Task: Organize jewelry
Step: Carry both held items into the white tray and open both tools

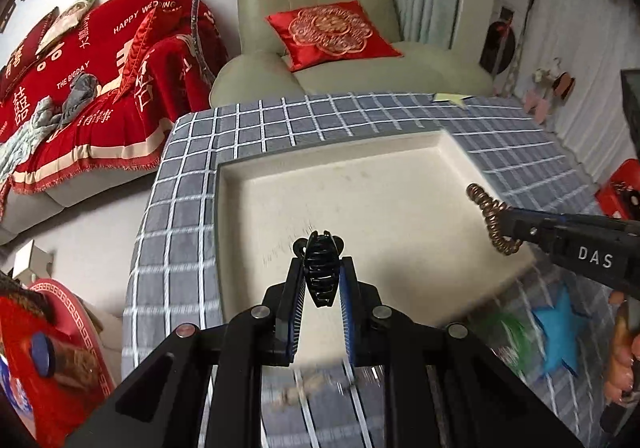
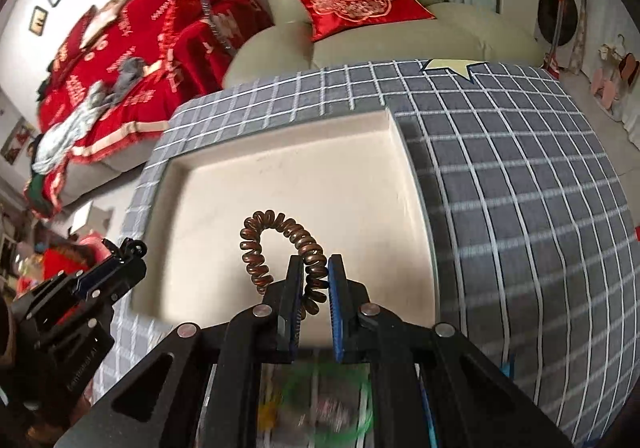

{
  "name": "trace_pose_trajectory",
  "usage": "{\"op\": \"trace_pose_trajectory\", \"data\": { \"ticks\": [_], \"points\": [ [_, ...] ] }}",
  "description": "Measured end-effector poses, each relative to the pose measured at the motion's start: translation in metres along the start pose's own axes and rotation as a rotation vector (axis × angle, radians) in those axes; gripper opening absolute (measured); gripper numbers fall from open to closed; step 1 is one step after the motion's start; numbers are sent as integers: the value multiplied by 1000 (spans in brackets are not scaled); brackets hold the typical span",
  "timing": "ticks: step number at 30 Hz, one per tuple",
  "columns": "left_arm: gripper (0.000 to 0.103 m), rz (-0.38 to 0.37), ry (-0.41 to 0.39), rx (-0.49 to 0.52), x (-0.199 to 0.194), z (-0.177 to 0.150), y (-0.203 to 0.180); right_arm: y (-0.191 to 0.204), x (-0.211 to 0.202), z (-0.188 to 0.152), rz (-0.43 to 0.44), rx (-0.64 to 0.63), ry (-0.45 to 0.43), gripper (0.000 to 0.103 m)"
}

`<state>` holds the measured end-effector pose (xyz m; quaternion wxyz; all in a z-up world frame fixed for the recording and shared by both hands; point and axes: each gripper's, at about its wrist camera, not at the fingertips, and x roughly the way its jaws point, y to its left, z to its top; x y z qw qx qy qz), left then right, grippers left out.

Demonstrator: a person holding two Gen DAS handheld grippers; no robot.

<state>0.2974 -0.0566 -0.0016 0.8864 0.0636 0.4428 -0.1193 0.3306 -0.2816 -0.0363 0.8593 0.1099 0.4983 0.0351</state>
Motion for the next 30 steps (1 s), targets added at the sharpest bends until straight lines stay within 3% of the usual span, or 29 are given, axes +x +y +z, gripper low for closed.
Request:
{"op": "trace_pose_trajectory", "data": {
  "ticks": [8, 15, 21, 23, 24, 25, 27, 30],
  "points": [
    [32, 66, 47, 3, 69, 38, 2, 0, 59, 44, -47, -11, 31, 13],
    [32, 121, 108, 45, 108, 40, -8, -2, 85, 43, -89, -26, 64, 14],
    [32, 168, 103, 64, 114, 37, -14, 2, 91, 37, -123, -68, 60, 15],
    [32, 156, 110, 58, 113, 37, -15, 4, 92, 37, -125, -81, 61, 21],
    [32, 147, 113, 50, 113, 37, -14, 6, 92, 37, -128, -83, 61, 33],
    [32, 134, 115, 35, 112, 36, -13, 6, 92, 37, -133, -81, 63, 54],
    [32, 120, 116, 16, 110, 35, -11, 3, 91, 36, -121, -63, 59, 71],
    [32, 122, 118, 3, 109, 33, -9, -3, 83, 39, -73, -12, 47, 71]
  ]
}}
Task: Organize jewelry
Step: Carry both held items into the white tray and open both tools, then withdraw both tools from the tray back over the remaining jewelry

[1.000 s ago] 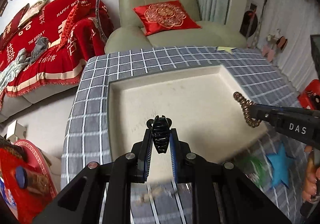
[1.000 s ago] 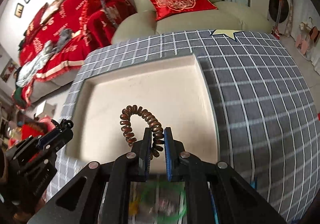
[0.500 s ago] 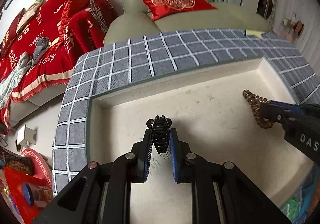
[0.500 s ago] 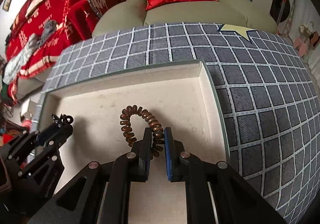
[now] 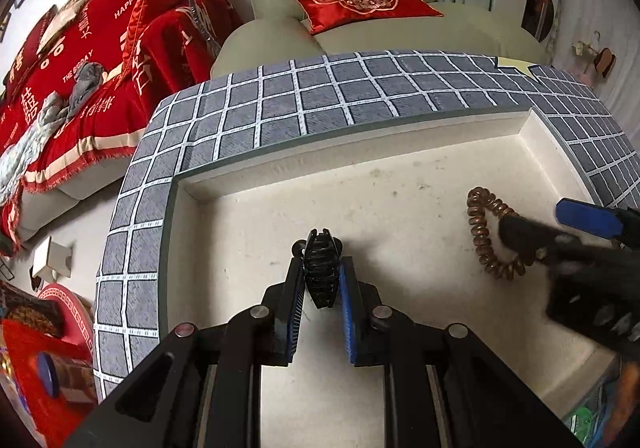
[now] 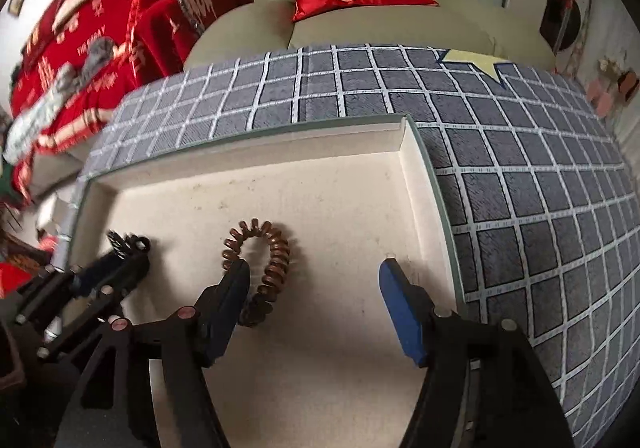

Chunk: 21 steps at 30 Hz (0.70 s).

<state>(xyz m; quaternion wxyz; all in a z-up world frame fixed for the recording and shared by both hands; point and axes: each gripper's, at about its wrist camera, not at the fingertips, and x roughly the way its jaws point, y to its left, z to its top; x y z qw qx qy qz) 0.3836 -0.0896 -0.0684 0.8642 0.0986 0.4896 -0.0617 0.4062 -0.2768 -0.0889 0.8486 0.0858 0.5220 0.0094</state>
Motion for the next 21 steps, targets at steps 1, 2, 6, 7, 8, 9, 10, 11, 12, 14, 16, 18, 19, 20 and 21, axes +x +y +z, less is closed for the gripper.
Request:
{"op": "trace_pose_trajectory", "data": {
  "ticks": [1, 2, 6, 7, 8, 9, 10, 11, 12, 14, 16, 18, 19, 20, 21],
  "points": [
    [32, 0, -1, 0, -1, 0, 0, -3, -5, 1, 16, 16, -7, 71],
    [32, -2, -5, 1, -1, 0, 0, -6, -11, 2, 26, 27, -22, 71],
    [103, -1, -19, -2, -4, 1, 0, -9, -29, 1, 53, 49, -48, 71],
    [103, 22, -43, -10, -8, 0, 1, -11, -33, 0, 59, 58, -50, 71],
    [103, 27, -66, -3, -12, 0, 0, -12, -36, -2, 63, 64, -52, 72],
    [103, 21, -63, 1, -12, 1, -1, -14, -40, -4, 68, 73, -55, 72],
    [103, 9, -55, -2, -13, 2, -1, -15, -42, -6, 71, 78, -55, 72],
    [103, 4, -54, -8, -14, 2, 0, -17, -44, -7, 71, 82, -53, 72],
    [103, 3, -59, -15, -17, 2, 1, -17, -46, -10, 69, 86, -52, 72],
    [103, 6, -85, -18, -27, -1, 3, -21, -53, -15, 73, 96, -62, 78],
    [103, 8, -122, 0, -43, -6, 5, -25, -63, -22, 86, 110, -91, 85],
    [103, -11, -135, 15, -59, -13, 8, -29, -74, -29, 108, 124, -116, 98],
    [103, -38, -123, 18, -67, -19, 10, -30, -80, -33, 122, 128, -124, 103],
    [103, -65, -114, 14, -75, -26, 13, -31, -87, -38, 138, 130, -137, 103],
    [103, -80, -110, 14, -80, -31, 15, -31, -92, -42, 150, 129, -142, 103]
  ]
}}
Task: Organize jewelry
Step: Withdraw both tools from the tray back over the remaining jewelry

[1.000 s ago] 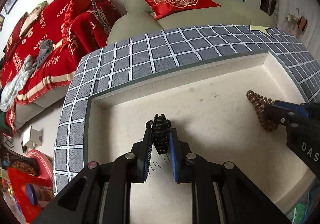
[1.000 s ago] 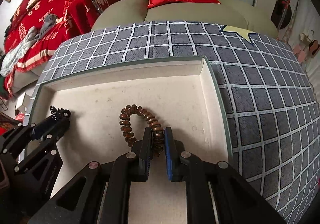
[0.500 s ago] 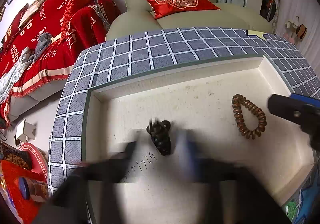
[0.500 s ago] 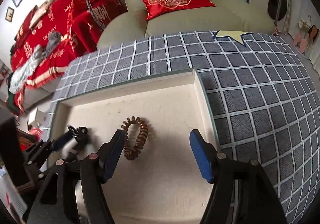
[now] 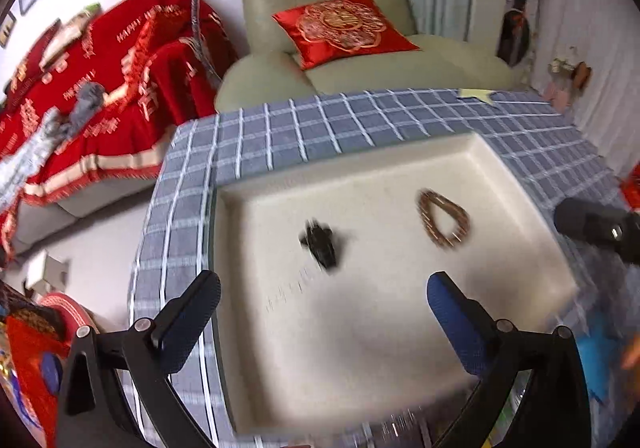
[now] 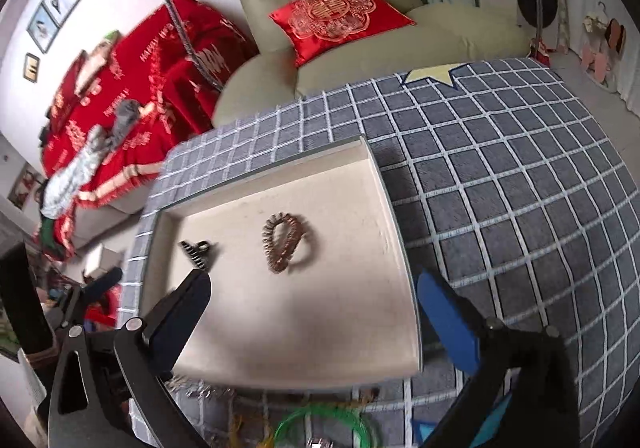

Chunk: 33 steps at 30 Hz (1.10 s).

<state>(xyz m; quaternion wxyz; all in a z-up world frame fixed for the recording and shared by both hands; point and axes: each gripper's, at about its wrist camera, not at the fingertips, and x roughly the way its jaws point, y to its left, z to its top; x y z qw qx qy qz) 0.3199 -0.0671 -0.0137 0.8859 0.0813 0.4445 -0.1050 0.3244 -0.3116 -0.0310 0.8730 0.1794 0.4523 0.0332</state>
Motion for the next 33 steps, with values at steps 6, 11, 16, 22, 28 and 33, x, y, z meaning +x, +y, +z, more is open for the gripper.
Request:
{"op": "trace_pose_trajectory", "data": {
  "ticks": [6, 11, 16, 22, 28, 33],
  "points": [
    [103, 7, -22, 5, -44, -50, 6, 1, -34, -37, 24, -23, 31, 103],
    [103, 15, -14, -53, -67, -93, 15, -10, -61, -76, -10, 2, 38, 103],
    [103, -34, 23, -51, -75, -134, 15, -23, -74, -117, -64, 9, 49, 103],
    [103, -59, 50, -7, -77, -172, -5, -36, -60, -152, -140, 2, 108, 103],
    [103, -75, 98, 3, -68, -186, -19, -43, -53, -159, -167, 18, 121, 103],
    [103, -79, 95, 15, -66, -188, -30, -43, -49, -152, -183, 19, 113, 99]
  ]
}}
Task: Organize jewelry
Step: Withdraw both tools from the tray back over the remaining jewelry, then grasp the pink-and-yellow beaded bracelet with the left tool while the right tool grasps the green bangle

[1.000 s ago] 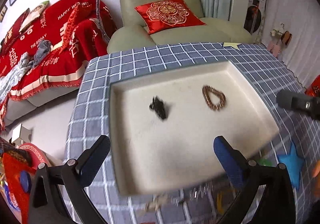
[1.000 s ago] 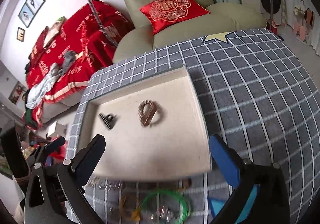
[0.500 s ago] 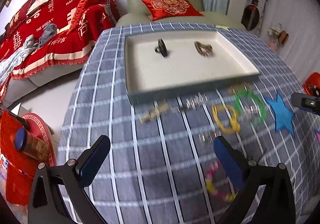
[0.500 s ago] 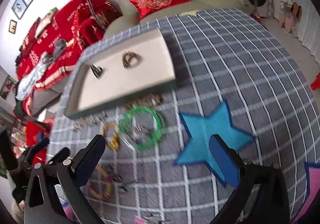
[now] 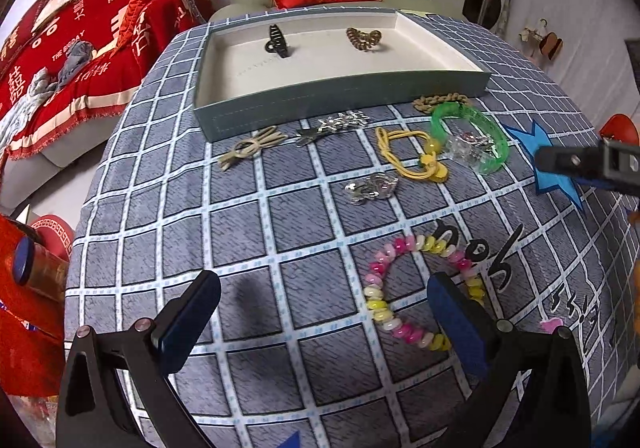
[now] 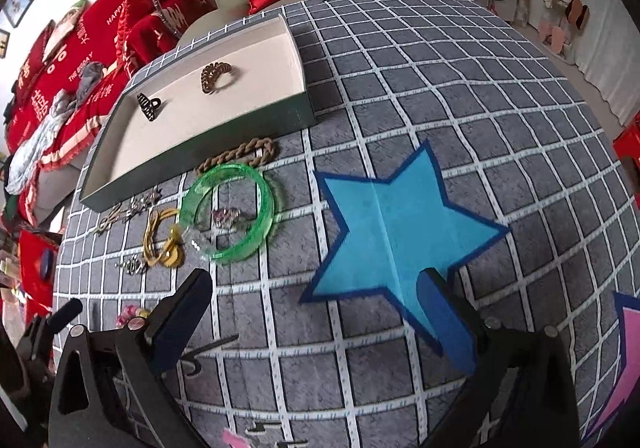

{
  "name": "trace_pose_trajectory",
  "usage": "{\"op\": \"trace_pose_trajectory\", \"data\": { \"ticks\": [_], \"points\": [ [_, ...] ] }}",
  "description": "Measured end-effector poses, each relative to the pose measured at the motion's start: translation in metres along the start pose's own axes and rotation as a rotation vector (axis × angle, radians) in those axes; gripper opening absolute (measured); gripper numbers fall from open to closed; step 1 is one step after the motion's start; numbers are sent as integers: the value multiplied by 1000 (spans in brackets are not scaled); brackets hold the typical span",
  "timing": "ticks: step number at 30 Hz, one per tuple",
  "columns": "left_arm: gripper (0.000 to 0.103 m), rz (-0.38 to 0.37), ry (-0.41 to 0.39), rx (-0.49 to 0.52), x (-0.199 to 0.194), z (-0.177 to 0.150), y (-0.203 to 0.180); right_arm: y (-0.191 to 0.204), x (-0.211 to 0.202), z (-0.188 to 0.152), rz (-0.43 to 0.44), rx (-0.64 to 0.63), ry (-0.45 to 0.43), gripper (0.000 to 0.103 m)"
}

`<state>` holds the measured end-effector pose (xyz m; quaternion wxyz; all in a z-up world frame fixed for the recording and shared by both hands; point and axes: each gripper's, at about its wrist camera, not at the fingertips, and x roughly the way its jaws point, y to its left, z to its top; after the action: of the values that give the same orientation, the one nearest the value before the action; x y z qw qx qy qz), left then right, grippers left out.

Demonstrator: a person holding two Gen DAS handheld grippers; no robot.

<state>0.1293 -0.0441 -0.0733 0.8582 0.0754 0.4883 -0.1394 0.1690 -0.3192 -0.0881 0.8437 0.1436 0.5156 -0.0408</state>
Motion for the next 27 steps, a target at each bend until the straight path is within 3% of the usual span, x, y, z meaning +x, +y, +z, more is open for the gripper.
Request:
{"op": "trace_pose_trajectory", "data": {
  "ticks": [7, 14, 23, 27],
  "points": [
    [103, 28, 2, 52, 6, 2, -15, 6, 21, 22, 9, 19, 17, 75],
    [99, 17, -7, 65, 6, 5, -18, 19, 35, 37, -21, -22, 12, 66],
    [92, 27, -24, 116, 4, 5, -28, 45, 43, 32, -152, -203, -4, 52],
    [80, 6, -21, 129, 2, 5, -32, 47, 39, 31, -148, -217, -2, 44]
  ]
}}
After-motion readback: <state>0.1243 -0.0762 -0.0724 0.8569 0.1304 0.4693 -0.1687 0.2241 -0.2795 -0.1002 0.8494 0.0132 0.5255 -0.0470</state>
